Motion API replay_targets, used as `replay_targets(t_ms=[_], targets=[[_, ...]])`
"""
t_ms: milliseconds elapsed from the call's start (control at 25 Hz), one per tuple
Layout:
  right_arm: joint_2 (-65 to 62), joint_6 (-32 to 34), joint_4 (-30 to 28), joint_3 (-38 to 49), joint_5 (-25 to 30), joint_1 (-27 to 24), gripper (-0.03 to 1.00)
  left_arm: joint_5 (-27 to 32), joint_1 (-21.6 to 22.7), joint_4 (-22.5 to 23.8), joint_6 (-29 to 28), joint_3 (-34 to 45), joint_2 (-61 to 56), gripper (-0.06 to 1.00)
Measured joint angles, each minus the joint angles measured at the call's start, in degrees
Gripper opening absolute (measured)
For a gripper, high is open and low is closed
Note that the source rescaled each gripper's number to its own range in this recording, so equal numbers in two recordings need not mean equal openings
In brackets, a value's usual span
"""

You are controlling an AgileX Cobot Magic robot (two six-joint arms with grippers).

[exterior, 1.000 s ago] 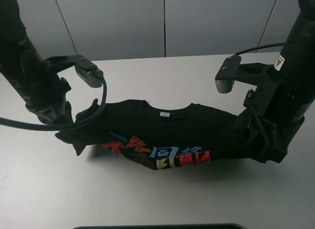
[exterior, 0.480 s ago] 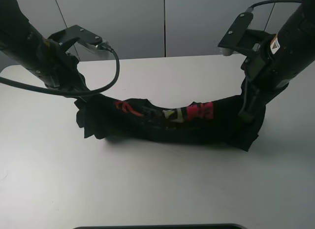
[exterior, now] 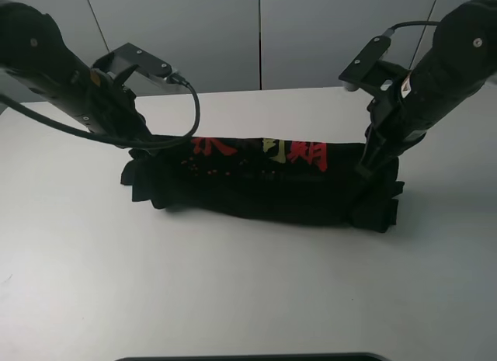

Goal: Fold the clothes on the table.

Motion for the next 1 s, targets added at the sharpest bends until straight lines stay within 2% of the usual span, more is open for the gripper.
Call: replay_targets(t_ms=[200, 320, 360, 440, 520, 560, 600, 720, 840, 1000], targets=[[4.76, 1.53, -1.88, 0.0, -3.49, -0.09, 0.0, -8.35, 0.0, 0.12, -0.1, 0.0, 3.52, 0.01], [5.72, 7.09, -5.16, 0.0, -5.72, -0.09, 0.05, -11.88, 0.0, 0.23, -0.1, 0.0, 4.52, 0.11], [5.7, 9.26, -6.55, 0.0, -6.27, -0.09, 0.11, -12.57, 0.0, 0.23, -0.1, 0.0, 4.66, 0.18], [5.7, 14.14, -9.25, 0.0, -6.93, -0.09, 0.35, -13.8, 0.0, 0.11, -0.52, 0.0, 4.76, 0.42], [5.7, 18.94, -10.92, 0.0, -6.95, -0.09, 0.77, -14.46, 0.0, 0.11, -3.1, 0.0, 4.76, 0.71], [5.7, 21.67, -11.93, 0.0, -6.88, -0.09, 0.9, -15.0, 0.0, 0.11, -5.38, 0.0, 4.76, 0.91], [5.7, 24.41, -12.54, 0.0, -6.43, -0.09, 0.95, -15.0, 0.0, 0.0, -7.72, 0.0, 4.76, 0.97], [5.7, 30.76, -13.45, -1.04, -0.99, -0.09, 0.99, -12.37, 0.0, -0.1, -12.62, -0.43, 4.76, 0.97], [5.7, 33.42, -12.8, -2.72, 4.66, -0.09, 1.0, -5.59, 0.0, -0.1, -14.85, -2.44, 4.76, 0.91], [5.7, 33.83, -6.21, -4.25, 8.05, -0.09, 1.0, -0.67, 0.0, -0.22, -15.25, -3.72, 4.76, 0.89]])
